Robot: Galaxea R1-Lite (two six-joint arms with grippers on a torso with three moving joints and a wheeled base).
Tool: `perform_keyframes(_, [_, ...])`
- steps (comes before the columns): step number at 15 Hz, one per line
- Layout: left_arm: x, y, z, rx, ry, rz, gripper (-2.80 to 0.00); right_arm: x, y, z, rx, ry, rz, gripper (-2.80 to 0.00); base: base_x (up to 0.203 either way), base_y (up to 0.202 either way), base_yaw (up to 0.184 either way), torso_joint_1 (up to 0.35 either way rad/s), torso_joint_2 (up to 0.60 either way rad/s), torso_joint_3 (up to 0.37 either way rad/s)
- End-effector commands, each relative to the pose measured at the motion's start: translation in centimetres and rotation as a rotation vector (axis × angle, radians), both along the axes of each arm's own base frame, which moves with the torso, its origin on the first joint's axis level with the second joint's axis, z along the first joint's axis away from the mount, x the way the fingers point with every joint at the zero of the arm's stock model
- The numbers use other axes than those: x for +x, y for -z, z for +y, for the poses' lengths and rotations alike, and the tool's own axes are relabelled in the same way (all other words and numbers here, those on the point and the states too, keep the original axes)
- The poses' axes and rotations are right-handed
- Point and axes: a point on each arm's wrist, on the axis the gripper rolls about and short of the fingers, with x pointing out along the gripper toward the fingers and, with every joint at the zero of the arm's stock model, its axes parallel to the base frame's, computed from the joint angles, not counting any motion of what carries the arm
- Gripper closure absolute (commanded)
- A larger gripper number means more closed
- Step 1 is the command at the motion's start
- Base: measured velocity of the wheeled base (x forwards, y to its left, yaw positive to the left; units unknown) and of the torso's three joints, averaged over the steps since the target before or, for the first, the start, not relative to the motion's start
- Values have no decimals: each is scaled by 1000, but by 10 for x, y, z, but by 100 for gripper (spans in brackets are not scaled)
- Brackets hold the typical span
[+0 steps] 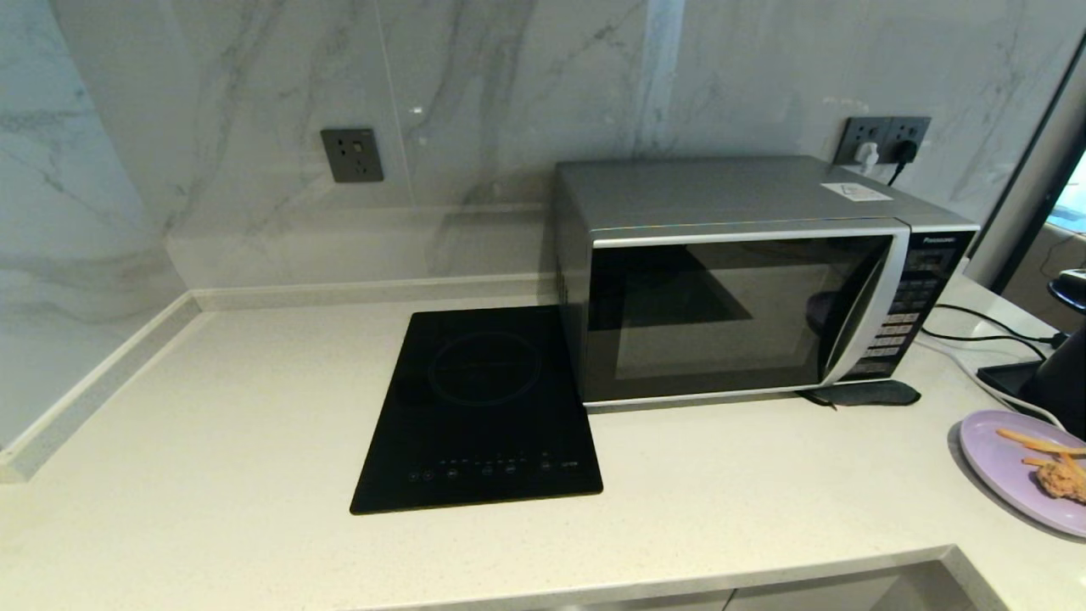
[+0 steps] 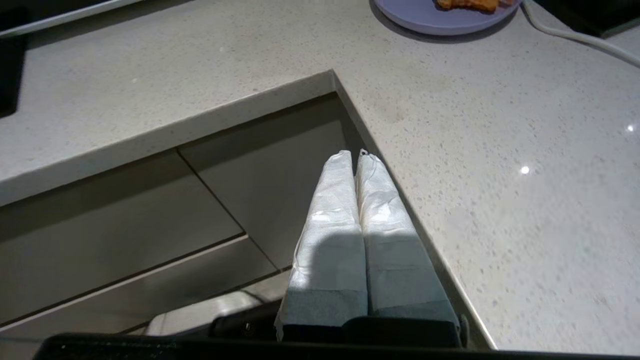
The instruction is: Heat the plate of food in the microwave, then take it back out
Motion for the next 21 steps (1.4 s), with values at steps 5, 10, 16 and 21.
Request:
perform_keyframes(5, [0,0,0,-1,-1,1,0,56,39,0,-106,-39,-160,0,0,0,0,0,0,0])
perform_keyframes(10, [0,0,0,-1,-1,1,0,66,44,4,-99,-199,-286,0,0,0,0,0,0,0])
perform_keyframes(16, [0,0,0,-1,-1,1,0,68,50,4,-55,-223,-270,0,0,0,0,0,0,0])
perform_keyframes(21, [0,0,0,-1,-1,1,0,67,50,4,-51,-213,-274,0,0,0,0,0,0,0])
